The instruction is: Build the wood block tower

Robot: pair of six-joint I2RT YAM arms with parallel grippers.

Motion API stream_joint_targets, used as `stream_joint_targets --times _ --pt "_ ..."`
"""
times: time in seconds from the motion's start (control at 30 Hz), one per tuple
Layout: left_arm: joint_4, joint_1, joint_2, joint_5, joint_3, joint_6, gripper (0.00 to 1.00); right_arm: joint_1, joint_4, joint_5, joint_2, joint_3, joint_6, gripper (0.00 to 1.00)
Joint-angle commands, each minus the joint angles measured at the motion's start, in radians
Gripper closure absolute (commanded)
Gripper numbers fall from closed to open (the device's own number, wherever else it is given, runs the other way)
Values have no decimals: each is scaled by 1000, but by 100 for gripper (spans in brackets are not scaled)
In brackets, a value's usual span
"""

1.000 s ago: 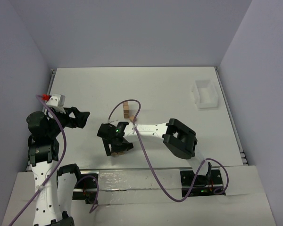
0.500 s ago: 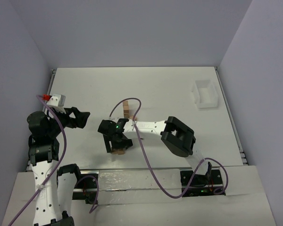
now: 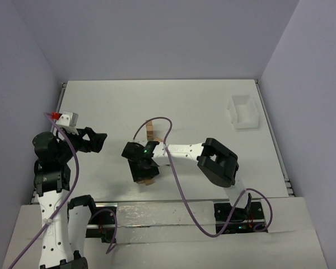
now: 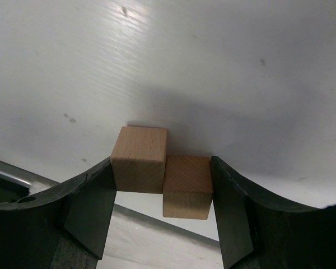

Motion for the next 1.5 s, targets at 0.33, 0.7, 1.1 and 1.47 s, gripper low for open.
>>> stream_joint_targets --times 0.33,0.7,1.1,1.47 --pt "18 7 6 20 17 13 1 -21 52 158 -187 -60 -270 67" --pt "42 7 15 57 21 -3 1 -176 80 80 -412 -246 -613 82" --pt "47 8 24 81 35 -7 1 -508 24 -182 -431 -271 -1381 100" --pt "64 7 35 100 37 -18 1 -678 -144 -316 -104 -47 -1763 100"
